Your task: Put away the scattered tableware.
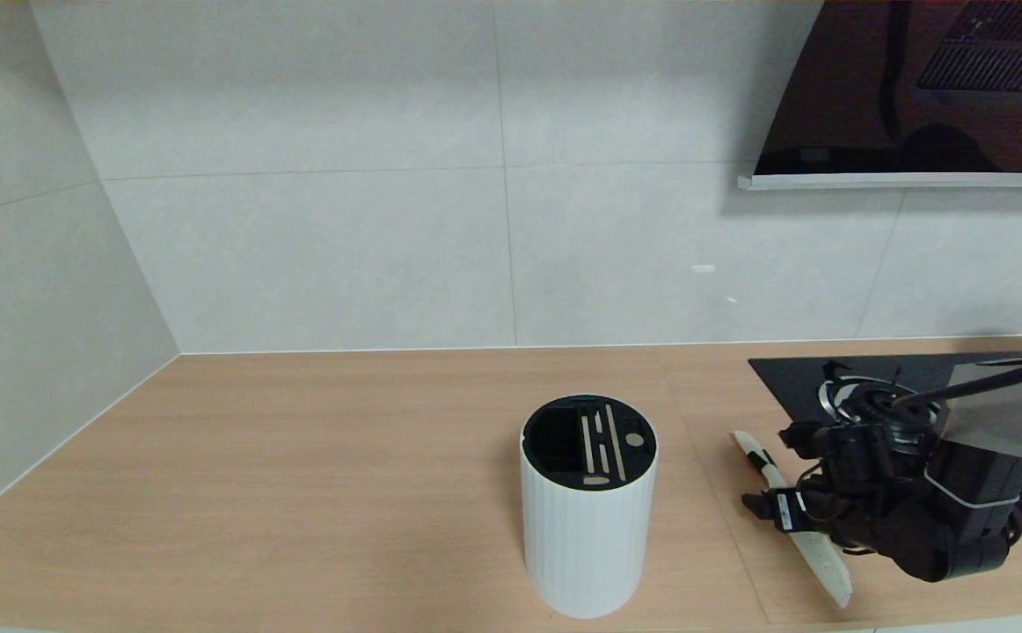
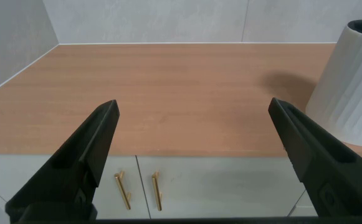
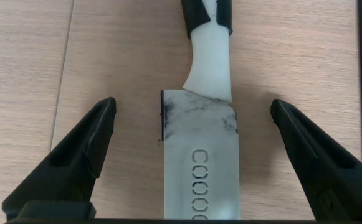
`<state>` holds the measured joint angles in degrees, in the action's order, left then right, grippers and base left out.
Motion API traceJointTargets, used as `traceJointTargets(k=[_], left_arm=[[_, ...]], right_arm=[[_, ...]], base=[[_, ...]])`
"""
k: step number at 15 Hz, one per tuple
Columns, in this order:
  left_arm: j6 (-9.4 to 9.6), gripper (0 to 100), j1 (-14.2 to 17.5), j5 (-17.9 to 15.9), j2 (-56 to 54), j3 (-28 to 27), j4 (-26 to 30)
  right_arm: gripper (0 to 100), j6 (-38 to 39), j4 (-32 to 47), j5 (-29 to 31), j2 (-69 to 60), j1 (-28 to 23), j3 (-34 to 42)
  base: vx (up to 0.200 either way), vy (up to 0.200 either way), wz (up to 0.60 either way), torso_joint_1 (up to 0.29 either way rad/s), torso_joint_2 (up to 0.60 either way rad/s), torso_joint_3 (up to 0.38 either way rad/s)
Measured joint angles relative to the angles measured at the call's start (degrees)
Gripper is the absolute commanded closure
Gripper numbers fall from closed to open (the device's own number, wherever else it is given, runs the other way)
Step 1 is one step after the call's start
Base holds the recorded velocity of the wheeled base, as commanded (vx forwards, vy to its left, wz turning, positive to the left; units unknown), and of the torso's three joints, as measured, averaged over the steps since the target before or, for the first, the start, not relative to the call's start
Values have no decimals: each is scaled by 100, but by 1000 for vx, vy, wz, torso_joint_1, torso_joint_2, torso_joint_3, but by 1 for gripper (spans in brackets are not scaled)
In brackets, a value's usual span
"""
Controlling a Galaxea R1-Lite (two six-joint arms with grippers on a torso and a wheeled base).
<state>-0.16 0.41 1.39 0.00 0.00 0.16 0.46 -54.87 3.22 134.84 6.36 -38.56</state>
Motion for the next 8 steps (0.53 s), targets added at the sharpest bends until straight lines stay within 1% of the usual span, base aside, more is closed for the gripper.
traceJointTargets(k=[8], left_arm=[[0,0,0,-2,0,0,0]], right_arm=[[100,-2,-4,17,6,-26,4]], base=[[0,0,0,0,0,0]])
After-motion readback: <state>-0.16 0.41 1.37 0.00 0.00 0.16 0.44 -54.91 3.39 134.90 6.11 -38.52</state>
